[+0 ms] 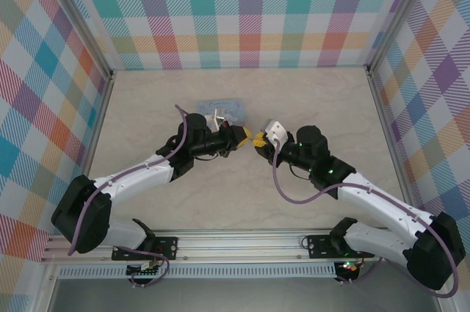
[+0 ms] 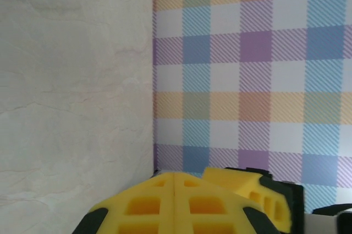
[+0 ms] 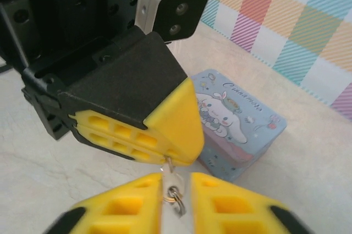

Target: Unlock a padlock with a key

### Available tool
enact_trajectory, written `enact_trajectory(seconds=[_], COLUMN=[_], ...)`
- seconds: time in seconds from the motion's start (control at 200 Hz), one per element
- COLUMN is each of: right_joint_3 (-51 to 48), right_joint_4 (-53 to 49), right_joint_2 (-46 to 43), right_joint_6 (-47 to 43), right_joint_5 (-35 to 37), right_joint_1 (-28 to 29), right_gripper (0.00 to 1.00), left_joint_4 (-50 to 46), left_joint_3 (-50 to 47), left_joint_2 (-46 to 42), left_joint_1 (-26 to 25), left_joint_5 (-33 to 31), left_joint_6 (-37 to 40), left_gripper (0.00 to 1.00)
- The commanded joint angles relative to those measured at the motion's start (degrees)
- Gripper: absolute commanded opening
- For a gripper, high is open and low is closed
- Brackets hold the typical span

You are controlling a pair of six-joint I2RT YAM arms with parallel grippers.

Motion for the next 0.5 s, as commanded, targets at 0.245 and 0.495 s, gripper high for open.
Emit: enact_trajectory(seconds=[0.245,0.495], right_joint_3=[0.15,-0.23], right_joint_4=[-4.37,12.80], right_joint_2=[-8.45,-3.78], right_joint_6=[21.83,43.89], right_joint_5=[-22.00,-44.92], right_joint_1=[-11.48,-18.56], right_gripper=[0.62,0.71], left_joint_4=[-32.40,-45.33], left_joint_3=[15.48,24.88], left_joint_2=[-5.92,-5.14], left_joint_1=[-0.68,-0.68], left_joint_5=[-0.92,7.19], left_joint_6=[45.45,65.07], left_gripper=[0.00,0.00])
